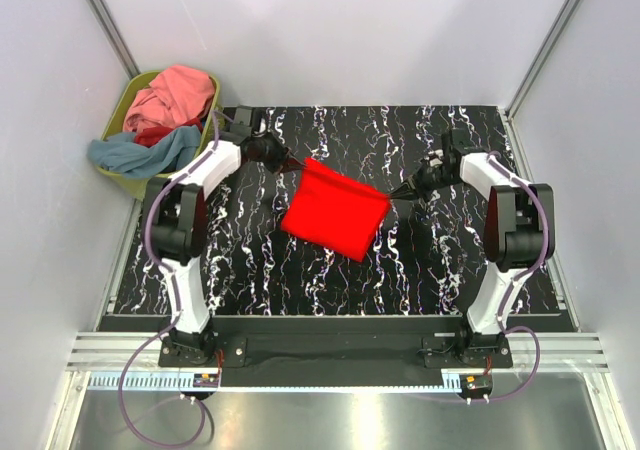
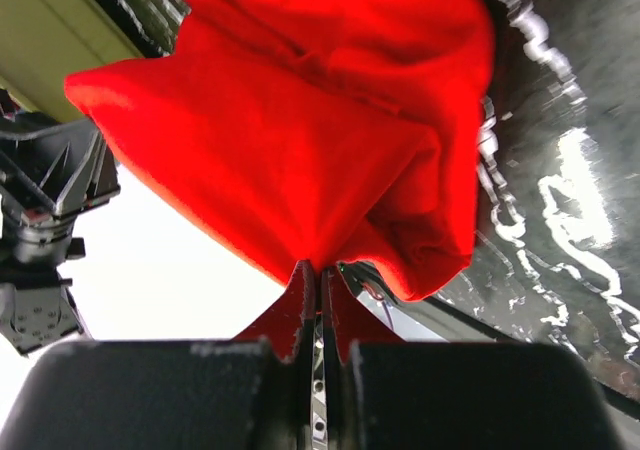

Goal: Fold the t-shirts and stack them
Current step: Fold the tshirt, then neatly place the folded tshirt to the corner

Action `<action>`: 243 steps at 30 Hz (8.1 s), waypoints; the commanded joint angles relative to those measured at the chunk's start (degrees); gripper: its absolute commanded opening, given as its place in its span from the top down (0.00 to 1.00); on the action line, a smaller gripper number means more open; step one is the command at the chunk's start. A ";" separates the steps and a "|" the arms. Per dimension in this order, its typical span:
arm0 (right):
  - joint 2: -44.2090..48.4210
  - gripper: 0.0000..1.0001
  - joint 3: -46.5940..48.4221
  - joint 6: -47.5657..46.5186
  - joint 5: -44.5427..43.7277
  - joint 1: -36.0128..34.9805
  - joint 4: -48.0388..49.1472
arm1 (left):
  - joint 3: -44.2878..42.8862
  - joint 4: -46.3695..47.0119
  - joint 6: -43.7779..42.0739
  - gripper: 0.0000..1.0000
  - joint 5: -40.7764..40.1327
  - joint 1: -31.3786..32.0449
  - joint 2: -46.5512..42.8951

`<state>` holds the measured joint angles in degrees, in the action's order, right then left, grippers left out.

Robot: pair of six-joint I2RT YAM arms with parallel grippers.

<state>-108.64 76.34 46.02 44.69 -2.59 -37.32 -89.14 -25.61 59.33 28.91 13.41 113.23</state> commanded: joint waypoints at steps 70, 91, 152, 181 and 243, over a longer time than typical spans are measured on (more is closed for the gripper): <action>-22.92 0.71 14.54 -5.68 11.13 -2.25 17.72 | -10.35 31.23 -7.04 0.74 17.50 -0.58 21.59; -9.40 0.65 15.08 -15.61 4.45 -8.74 2.07 | 1.24 12.77 -24.97 0.71 9.15 1.96 1.91; 7.72 0.30 -11.65 -18.34 -2.14 -14.64 6.38 | 29.38 6.27 -33.93 0.75 2.48 3.29 -22.23; -4.47 0.27 -10.94 -6.56 -11.38 -4.18 23.96 | 38.96 4.95 -35.34 0.58 12.05 0.30 -39.32; 32.08 1.00 -34.15 19.28 -48.99 40.99 -4.15 | 38.78 15.58 -29.98 0.68 23.83 -0.40 -25.60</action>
<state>-80.31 43.24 65.30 0.93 33.58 -37.28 -50.61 -13.13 28.97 50.13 12.73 90.94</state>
